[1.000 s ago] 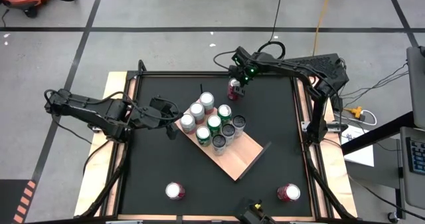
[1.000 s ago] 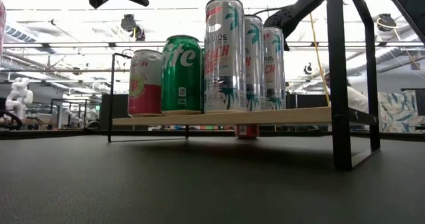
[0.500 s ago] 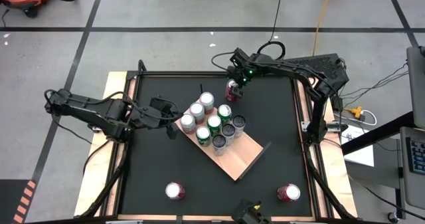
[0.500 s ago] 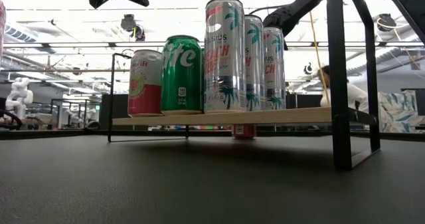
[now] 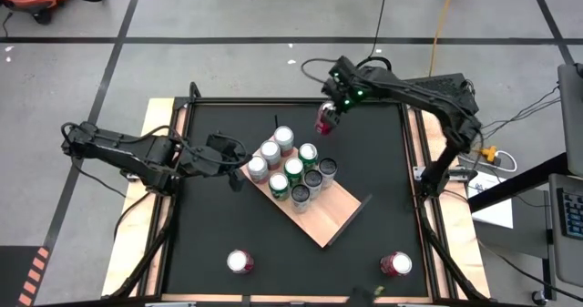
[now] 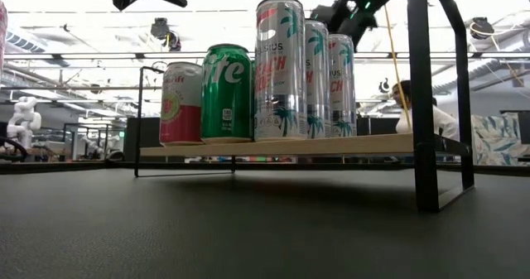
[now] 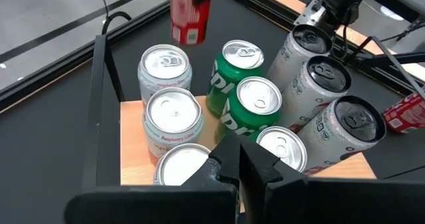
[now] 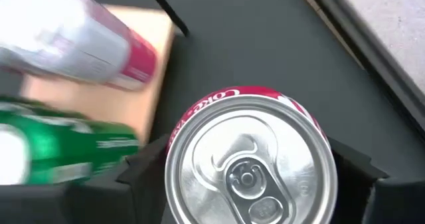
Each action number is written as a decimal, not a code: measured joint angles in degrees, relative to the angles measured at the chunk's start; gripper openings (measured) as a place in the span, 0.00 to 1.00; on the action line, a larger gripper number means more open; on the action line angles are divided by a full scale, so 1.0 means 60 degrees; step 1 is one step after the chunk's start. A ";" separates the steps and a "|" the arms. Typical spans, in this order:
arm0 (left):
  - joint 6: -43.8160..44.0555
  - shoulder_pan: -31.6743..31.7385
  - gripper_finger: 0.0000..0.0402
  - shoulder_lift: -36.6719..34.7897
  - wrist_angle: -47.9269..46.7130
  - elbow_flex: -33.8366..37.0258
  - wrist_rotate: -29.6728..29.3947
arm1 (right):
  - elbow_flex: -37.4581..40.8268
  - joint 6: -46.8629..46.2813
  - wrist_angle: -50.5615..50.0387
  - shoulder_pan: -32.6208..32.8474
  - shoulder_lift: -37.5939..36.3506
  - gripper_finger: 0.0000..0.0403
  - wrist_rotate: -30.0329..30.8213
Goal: Place canned beverage on shelf
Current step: Put the top red soda can on the shelf
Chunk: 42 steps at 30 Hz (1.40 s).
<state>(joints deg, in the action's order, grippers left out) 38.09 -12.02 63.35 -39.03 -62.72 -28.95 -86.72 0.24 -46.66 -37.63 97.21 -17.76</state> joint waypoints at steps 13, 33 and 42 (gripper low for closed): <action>-0.3493 0.0001 0.26 -0.0072 0.2020 -0.0311 0.0183 | -0.0004 -0.4713 -0.0309 0.1333 -0.3773 0.68 0.0238; -0.7250 -0.0478 0.77 0.0228 0.6501 -0.0707 0.0094 | -0.0015 -0.8475 0.3380 0.6395 -0.4616 0.68 0.3512; -0.7389 -0.0524 0.79 0.1151 0.7961 -0.0716 0.0342 | -0.0015 -0.9422 0.4128 0.6872 -0.4152 0.68 0.3710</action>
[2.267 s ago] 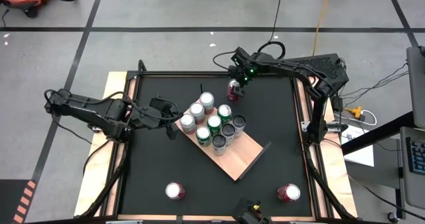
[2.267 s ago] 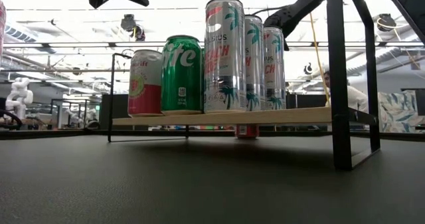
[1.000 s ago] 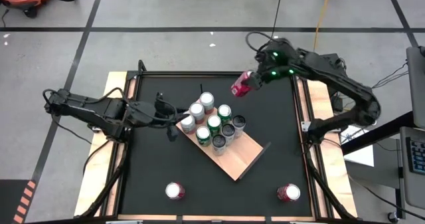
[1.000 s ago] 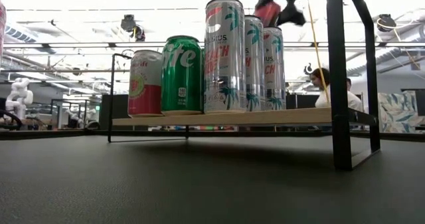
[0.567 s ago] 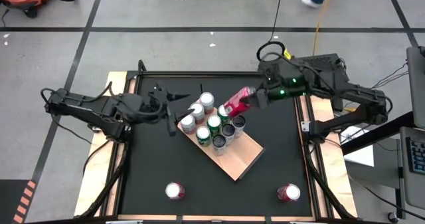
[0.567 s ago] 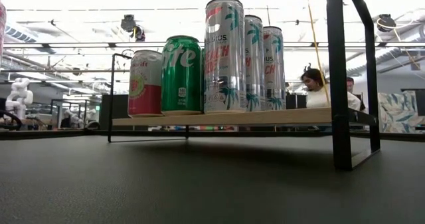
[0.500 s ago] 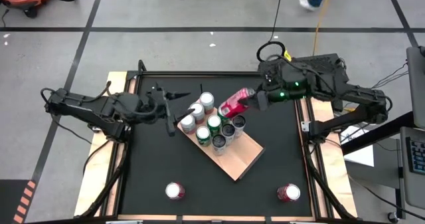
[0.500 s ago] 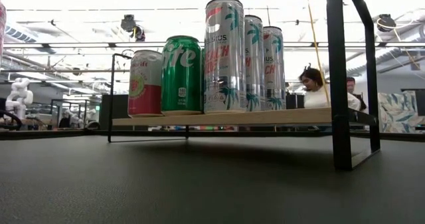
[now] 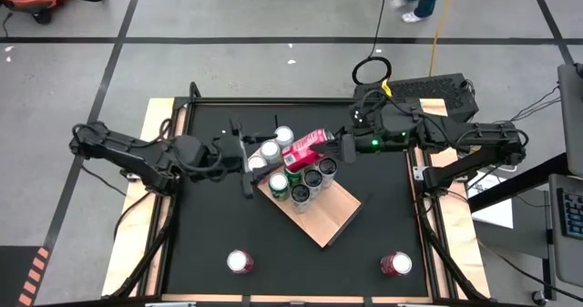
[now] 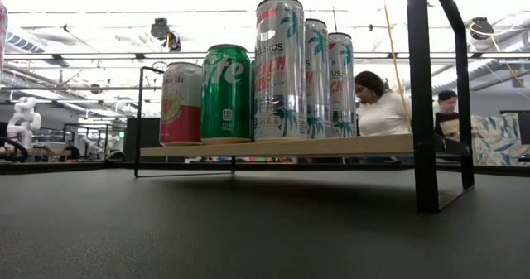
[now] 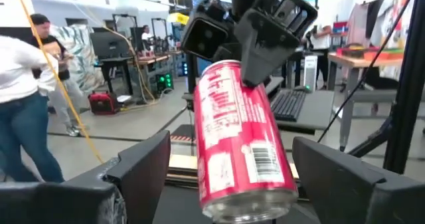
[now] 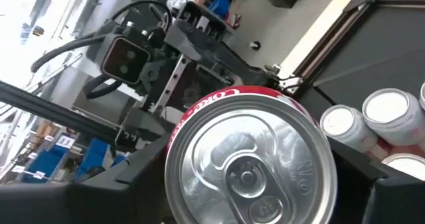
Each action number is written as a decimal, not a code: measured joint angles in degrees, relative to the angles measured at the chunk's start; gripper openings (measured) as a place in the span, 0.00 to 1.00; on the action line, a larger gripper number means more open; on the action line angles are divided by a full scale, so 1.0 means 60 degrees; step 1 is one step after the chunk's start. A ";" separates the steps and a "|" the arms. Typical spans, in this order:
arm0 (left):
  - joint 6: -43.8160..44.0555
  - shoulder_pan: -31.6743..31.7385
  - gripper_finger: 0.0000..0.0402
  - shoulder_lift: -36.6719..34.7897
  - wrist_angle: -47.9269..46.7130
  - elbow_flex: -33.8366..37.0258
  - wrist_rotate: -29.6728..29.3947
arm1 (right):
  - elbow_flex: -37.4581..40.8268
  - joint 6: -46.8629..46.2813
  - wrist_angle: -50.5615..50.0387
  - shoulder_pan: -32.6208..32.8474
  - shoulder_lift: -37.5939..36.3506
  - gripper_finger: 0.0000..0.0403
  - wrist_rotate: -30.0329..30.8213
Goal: Place canned beverage on shelf
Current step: Put the top red soda can on the shelf
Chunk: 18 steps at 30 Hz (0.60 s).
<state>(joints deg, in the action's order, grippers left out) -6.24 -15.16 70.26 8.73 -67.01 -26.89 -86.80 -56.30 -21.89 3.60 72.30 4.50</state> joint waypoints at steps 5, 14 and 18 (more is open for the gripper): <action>-0.0040 0.0000 0.83 0.0595 -0.0079 -0.0511 0.0011 | 0.0004 -0.0001 0.0096 -0.0018 0.0020 0.68 0.0010; 0.0549 0.0157 0.97 0.1524 -0.0937 -0.1471 -0.0845 | 0.0004 0.0089 0.0136 -0.0100 0.0020 0.68 0.0039; 0.0737 0.0150 0.99 0.1767 -0.1230 -0.1708 -0.1023 | 0.0004 0.0077 0.0167 -0.0164 0.0020 0.68 0.0061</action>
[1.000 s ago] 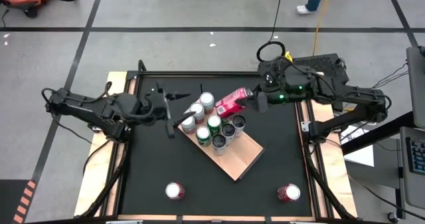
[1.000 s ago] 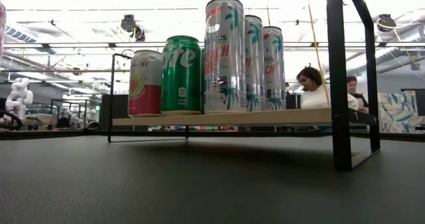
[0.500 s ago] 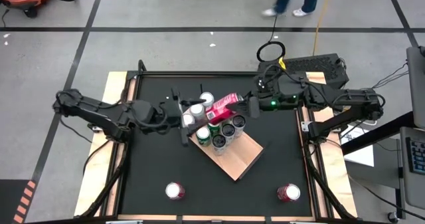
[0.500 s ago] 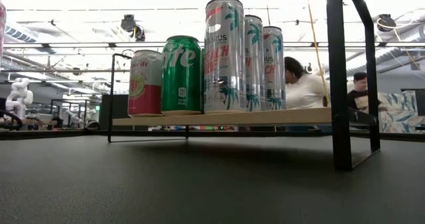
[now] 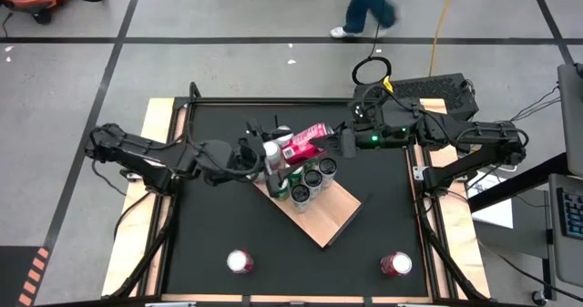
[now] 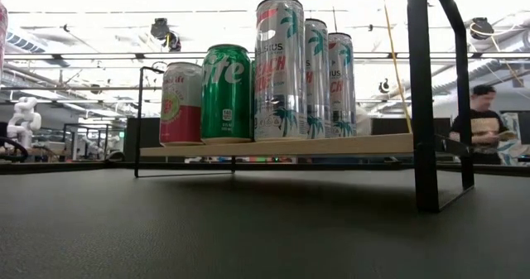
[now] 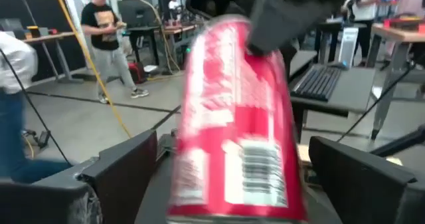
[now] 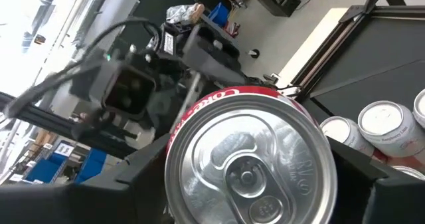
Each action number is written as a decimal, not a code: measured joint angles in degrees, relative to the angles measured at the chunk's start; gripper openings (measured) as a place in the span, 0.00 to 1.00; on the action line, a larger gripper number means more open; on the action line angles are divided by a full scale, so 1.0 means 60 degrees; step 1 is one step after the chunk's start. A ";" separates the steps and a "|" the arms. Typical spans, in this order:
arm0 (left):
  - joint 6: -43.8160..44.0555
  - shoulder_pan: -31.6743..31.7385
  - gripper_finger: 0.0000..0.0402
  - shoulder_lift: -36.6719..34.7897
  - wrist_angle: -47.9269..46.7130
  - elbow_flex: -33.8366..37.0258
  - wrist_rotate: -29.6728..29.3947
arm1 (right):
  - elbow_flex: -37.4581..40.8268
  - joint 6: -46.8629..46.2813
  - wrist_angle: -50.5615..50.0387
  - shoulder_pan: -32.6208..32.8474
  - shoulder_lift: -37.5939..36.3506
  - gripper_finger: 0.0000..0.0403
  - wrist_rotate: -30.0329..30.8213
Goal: Place canned beverage on shelf
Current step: Put the top red soda can on the shelf
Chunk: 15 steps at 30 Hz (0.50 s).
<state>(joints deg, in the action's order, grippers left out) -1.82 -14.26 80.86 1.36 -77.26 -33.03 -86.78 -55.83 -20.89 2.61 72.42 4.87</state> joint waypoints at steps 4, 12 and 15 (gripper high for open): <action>0.0003 -0.0004 0.99 0.0206 -0.0187 0.0005 -0.0031 | 0.0000 -0.0007 0.0006 0.0001 0.0000 0.68 0.0133; 0.0465 -0.0004 0.99 0.0252 -0.0122 0.0005 -0.0461 | 0.0000 -0.0044 0.0012 -0.0004 0.0000 0.68 0.0286; 0.0505 -0.0004 0.97 0.0252 -0.0139 0.0005 -0.0479 | 0.0000 -0.0044 0.0016 0.0000 0.0000 0.68 0.0286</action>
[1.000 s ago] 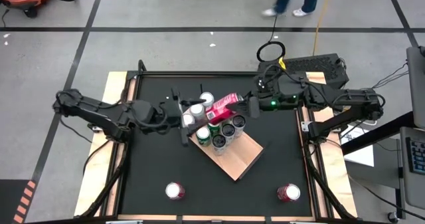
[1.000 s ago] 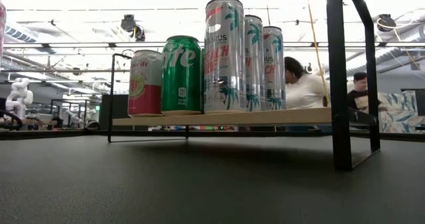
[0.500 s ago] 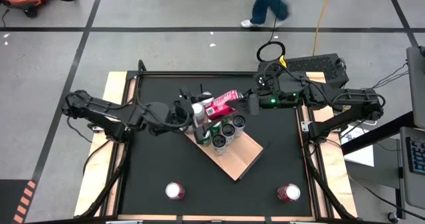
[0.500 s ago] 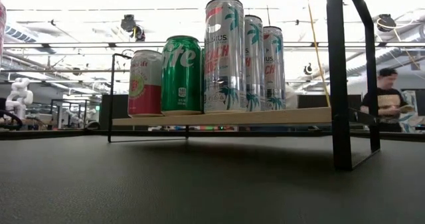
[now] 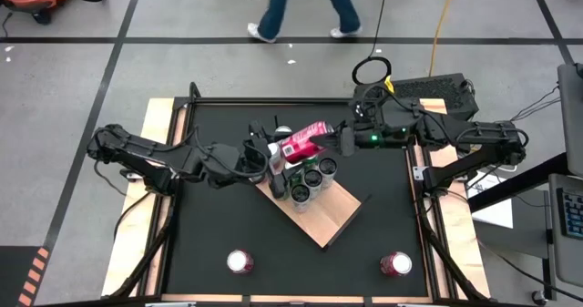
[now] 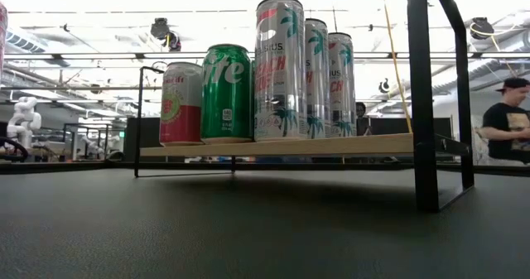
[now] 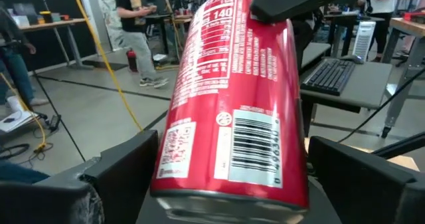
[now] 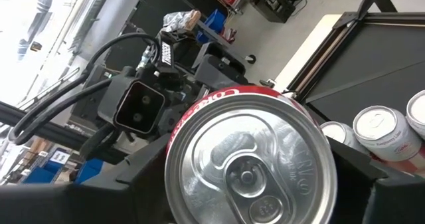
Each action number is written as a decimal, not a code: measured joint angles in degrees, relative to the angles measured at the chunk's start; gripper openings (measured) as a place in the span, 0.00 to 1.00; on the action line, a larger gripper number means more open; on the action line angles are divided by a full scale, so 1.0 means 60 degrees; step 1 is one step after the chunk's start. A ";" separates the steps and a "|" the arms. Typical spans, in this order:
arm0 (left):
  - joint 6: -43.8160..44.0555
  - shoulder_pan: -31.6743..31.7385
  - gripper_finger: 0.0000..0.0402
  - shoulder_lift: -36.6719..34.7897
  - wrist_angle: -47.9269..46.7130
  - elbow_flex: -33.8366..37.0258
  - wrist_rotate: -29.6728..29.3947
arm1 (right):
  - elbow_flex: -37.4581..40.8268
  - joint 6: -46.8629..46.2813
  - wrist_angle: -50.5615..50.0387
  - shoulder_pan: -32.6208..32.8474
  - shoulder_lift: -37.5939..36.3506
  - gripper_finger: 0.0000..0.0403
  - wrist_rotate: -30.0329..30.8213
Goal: Place canned beverage on shelf
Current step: Put the top red soda can on the shelf
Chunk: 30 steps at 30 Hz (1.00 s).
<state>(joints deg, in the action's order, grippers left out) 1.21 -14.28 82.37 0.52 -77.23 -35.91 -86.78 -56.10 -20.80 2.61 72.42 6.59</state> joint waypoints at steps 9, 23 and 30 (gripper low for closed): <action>0.0114 0.0011 0.84 0.0004 -0.0180 0.0000 0.0212 | 0.0000 -0.0008 -0.0004 0.0000 0.0000 0.68 -0.0058; 0.0223 0.0058 0.72 0.0004 -0.0239 0.0000 0.0329 | 0.0000 -0.0011 -0.0021 0.0000 -0.0007 0.68 -0.0040; 0.0527 0.0055 0.72 -0.0006 -0.0190 0.0000 0.0341 | 0.0000 0.0013 -0.0007 -0.0002 -0.0007 0.70 -0.0053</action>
<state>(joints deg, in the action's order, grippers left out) 4.38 -13.96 82.33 -0.62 -77.23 -33.86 -86.78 -56.02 -20.84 2.60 72.38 6.27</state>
